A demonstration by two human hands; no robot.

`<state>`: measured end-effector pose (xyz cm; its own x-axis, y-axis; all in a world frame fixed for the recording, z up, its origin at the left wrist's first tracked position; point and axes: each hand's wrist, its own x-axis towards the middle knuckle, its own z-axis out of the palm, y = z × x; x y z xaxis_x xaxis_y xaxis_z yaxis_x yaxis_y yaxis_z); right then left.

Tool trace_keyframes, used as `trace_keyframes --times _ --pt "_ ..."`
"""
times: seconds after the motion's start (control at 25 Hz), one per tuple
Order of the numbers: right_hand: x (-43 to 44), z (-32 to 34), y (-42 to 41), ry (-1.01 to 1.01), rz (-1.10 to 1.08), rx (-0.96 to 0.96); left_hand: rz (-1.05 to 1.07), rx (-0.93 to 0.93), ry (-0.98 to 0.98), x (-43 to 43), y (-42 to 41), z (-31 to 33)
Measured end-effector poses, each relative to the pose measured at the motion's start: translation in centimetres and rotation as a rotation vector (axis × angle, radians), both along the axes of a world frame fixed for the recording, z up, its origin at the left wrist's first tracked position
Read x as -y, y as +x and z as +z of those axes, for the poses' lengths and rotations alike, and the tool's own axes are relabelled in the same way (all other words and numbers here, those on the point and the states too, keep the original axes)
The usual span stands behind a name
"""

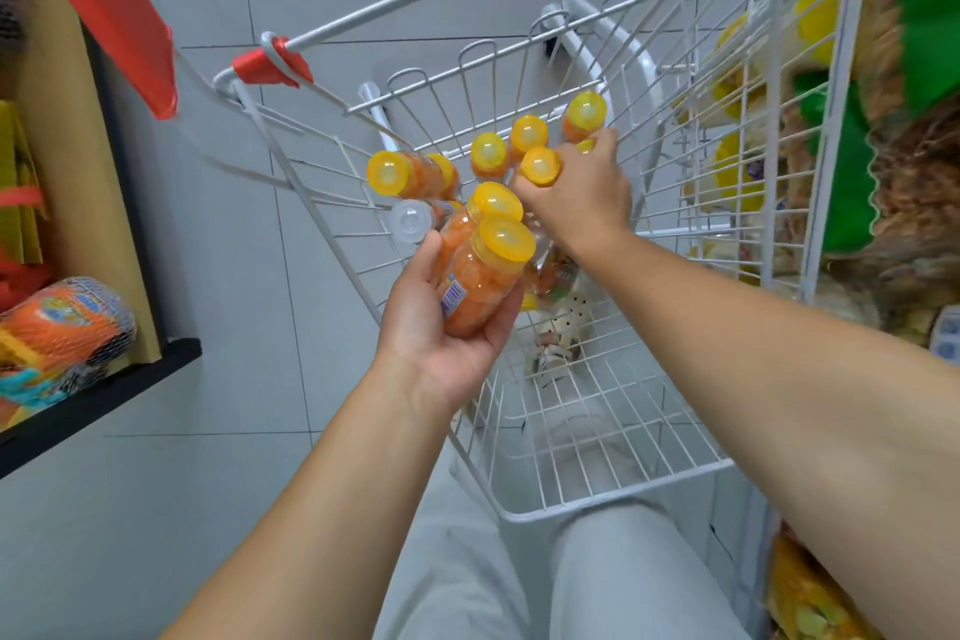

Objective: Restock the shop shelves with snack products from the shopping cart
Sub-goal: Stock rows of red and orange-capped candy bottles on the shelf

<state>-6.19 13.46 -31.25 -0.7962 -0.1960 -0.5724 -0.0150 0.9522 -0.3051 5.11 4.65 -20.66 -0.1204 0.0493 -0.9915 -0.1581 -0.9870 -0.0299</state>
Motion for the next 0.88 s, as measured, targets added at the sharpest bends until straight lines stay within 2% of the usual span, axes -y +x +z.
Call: trace_keyframes --times 0.12,0.28,0.48,0.64,0.76,0.88 --pt "-3.0 4.8 -0.1 -0.280 -0.214 0.009 0.038 -0.029 0.064 -0.1 0.0 1.3" --pt "-6.9 12.9 1.7 -0.524 -0.400 0.077 0.002 -0.138 0.125 0.0 -0.8 4.7" --pt "-8.5 23.6 6.3 -0.708 -0.654 -0.089 -0.204 -0.294 0.189 -0.3 -1.6 12.0" --pt "-11.6 32.8 10.3 -0.682 -0.823 -0.255 -0.424 -0.389 0.216 -3.1 -1.0 20.7" --pt "-15.2 39.7 13.4 -0.604 -0.870 -0.433 -0.590 -0.457 0.261 -6.9 -0.3 27.5" --pt "-19.7 45.9 17.4 -0.501 -0.923 -0.626 -0.817 -0.608 0.241 -12.4 1.6 33.6"
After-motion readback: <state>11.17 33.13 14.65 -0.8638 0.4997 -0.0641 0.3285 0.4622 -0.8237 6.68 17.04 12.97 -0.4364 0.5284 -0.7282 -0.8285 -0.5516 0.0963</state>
